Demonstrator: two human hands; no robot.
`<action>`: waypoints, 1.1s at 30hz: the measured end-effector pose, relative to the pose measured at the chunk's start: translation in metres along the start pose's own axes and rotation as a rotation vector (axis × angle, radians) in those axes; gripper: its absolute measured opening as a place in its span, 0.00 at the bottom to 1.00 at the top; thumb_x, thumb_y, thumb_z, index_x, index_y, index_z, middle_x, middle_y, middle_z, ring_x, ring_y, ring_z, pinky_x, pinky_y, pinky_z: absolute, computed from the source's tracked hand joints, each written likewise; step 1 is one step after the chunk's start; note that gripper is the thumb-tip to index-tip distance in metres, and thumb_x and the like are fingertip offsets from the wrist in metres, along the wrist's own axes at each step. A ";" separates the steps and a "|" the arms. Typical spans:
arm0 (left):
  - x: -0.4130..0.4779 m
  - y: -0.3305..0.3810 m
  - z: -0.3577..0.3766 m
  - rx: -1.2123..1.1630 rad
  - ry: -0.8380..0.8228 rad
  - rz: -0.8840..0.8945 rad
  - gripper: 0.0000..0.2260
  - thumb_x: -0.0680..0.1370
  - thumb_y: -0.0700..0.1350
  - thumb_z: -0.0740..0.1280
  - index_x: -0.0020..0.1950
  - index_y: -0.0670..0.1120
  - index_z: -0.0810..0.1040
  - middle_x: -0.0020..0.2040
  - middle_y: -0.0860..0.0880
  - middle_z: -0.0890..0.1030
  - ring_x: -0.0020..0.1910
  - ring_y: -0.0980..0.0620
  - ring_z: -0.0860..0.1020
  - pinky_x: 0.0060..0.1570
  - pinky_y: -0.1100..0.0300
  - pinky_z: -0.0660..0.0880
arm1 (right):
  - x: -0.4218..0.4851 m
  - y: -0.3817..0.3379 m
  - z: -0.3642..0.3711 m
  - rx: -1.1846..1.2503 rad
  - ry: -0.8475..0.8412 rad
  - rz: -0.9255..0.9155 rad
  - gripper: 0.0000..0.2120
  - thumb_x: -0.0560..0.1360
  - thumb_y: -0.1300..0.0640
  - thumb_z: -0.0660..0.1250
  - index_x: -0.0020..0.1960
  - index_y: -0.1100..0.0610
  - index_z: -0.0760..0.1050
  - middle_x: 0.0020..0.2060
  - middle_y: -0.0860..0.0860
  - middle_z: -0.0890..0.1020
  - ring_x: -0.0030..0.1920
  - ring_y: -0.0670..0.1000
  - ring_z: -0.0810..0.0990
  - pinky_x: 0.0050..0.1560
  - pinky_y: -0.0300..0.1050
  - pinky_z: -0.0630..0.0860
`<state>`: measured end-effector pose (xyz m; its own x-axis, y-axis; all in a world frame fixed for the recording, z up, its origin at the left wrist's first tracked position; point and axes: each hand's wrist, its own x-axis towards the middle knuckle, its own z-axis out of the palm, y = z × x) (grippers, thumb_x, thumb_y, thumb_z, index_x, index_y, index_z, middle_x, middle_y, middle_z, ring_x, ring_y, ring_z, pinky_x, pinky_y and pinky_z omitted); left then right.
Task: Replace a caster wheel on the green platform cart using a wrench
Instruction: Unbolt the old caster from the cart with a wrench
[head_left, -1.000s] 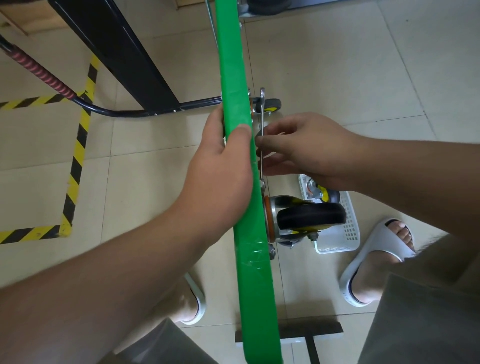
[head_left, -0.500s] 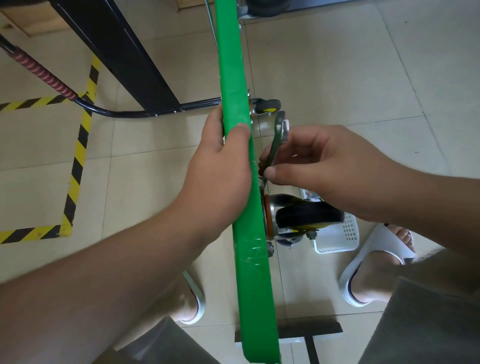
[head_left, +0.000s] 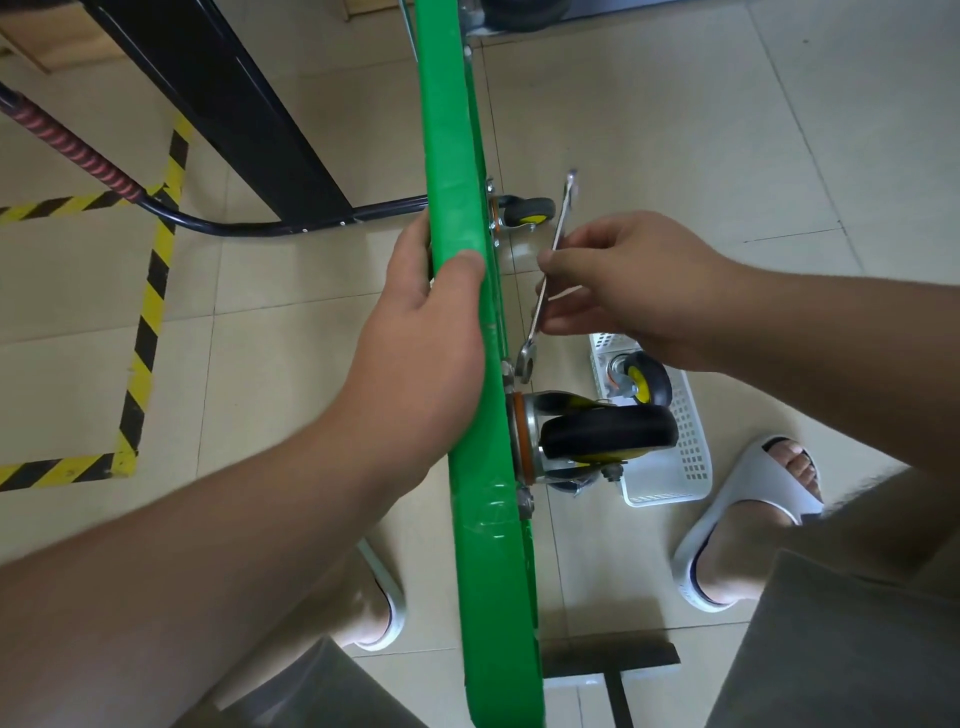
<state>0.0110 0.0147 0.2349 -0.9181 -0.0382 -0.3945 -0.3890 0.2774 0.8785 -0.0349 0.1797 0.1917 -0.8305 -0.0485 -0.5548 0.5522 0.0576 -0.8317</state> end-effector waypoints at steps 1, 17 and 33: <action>0.000 0.000 0.000 0.001 -0.002 -0.001 0.18 0.86 0.52 0.56 0.74 0.68 0.69 0.50 0.50 0.84 0.47 0.46 0.83 0.43 0.52 0.82 | 0.002 0.002 -0.001 0.010 0.008 0.031 0.10 0.82 0.61 0.67 0.57 0.69 0.77 0.49 0.66 0.84 0.45 0.61 0.88 0.45 0.48 0.86; 0.002 -0.002 -0.002 0.033 0.025 -0.001 0.17 0.85 0.52 0.56 0.71 0.69 0.70 0.43 0.57 0.82 0.34 0.61 0.79 0.33 0.63 0.74 | 0.017 0.012 0.014 -0.001 -0.058 0.127 0.10 0.81 0.61 0.68 0.58 0.68 0.77 0.48 0.63 0.84 0.41 0.57 0.88 0.47 0.51 0.86; 0.003 -0.002 -0.001 0.034 0.053 0.010 0.16 0.85 0.52 0.57 0.68 0.68 0.73 0.38 0.59 0.81 0.32 0.63 0.77 0.30 0.67 0.72 | -0.040 0.006 0.007 -0.273 -0.151 -0.380 0.04 0.75 0.61 0.75 0.47 0.54 0.82 0.42 0.54 0.87 0.47 0.57 0.87 0.55 0.56 0.83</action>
<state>0.0089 0.0128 0.2319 -0.9249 -0.0861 -0.3702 -0.3780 0.3106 0.8721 0.0019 0.1749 0.2086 -0.9386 -0.2599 -0.2268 0.1562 0.2660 -0.9512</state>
